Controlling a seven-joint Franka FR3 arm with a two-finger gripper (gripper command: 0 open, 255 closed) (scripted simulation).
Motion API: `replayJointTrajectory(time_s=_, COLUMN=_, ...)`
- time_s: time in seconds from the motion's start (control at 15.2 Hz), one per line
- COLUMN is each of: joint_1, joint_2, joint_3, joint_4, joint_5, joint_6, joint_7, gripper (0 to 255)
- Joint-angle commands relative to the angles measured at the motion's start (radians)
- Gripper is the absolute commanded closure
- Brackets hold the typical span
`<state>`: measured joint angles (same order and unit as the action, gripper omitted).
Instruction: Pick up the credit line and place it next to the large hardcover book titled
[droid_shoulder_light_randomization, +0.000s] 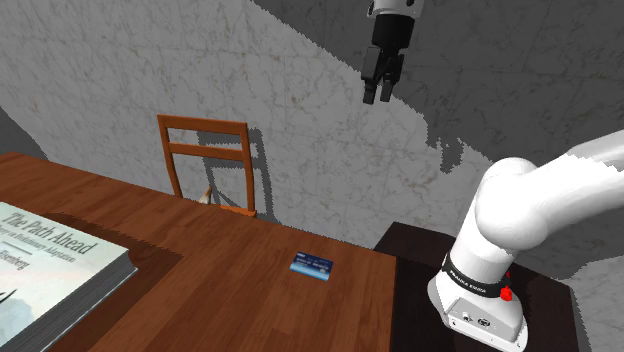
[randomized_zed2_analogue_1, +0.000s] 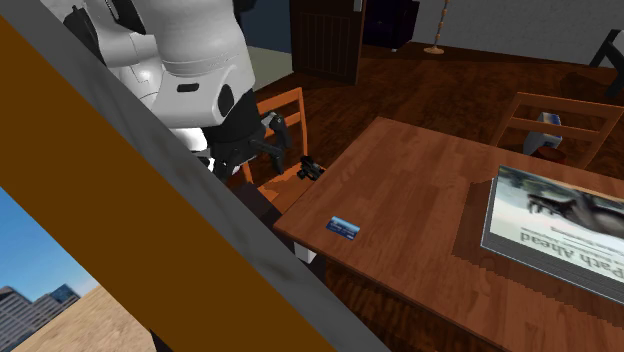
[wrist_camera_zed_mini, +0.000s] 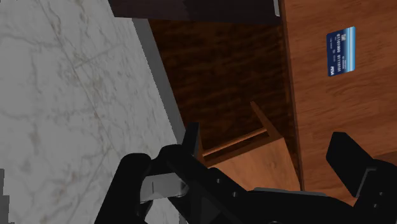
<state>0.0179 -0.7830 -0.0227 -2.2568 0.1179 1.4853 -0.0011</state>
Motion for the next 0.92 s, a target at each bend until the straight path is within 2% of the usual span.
replayJointTrajectory(time_s=0.0, joint_1=0.000, joint_2=0.000, joint_3=0.000, joint_4=0.000, joint_5=0.000, joint_6=0.000, joint_7=0.000, gripper=0)
replayJointTrajectory(time_s=0.46, joint_1=0.063, joint_2=-0.198, joint_3=0.126, joint_4=-0.309, joint_5=0.078, joint_6=0.271, joint_7=0.032, gripper=0)
replayJointTrajectory(time_s=0.86, joint_1=0.152, joint_2=-0.304, joint_3=0.269, joint_4=-0.530, joint_5=0.172, joint_6=0.525, joint_7=0.071, gripper=0)
